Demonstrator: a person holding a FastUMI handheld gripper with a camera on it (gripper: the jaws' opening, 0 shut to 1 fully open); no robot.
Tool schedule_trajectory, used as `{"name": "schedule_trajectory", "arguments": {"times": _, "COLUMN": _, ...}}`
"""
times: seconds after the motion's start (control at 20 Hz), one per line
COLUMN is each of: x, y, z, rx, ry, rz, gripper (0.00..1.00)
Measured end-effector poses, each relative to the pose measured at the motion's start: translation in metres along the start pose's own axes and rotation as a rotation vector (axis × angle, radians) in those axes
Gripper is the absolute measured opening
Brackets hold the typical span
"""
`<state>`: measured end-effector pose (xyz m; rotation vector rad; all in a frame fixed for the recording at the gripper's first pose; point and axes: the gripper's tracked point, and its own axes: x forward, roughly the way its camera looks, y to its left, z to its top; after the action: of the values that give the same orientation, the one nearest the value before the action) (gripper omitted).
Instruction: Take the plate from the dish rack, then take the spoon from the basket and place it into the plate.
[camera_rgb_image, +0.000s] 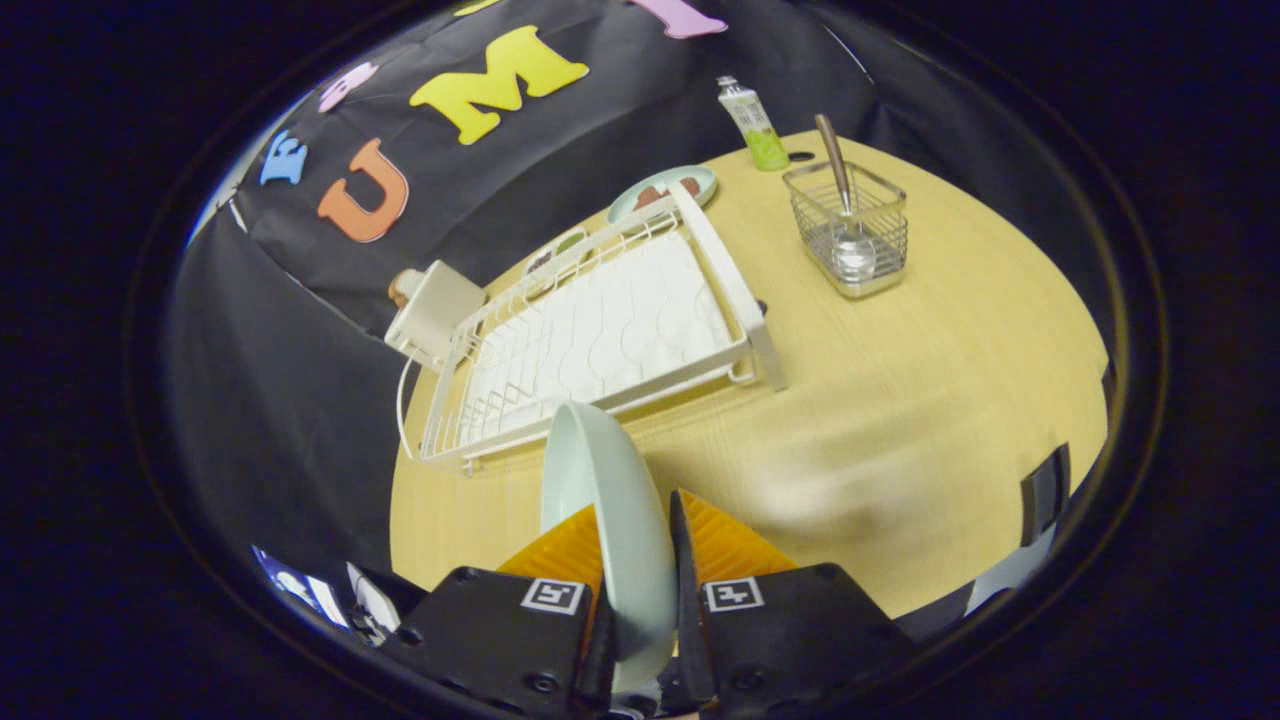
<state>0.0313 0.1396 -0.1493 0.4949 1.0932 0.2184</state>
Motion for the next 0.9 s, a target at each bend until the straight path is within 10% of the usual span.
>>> {"name": "schedule_trajectory", "arguments": {"times": 0.9, "x": 0.028, "y": -0.053, "z": 0.010, "rx": 0.089, "ry": 0.011, "rz": 0.043, "gripper": 0.47}}
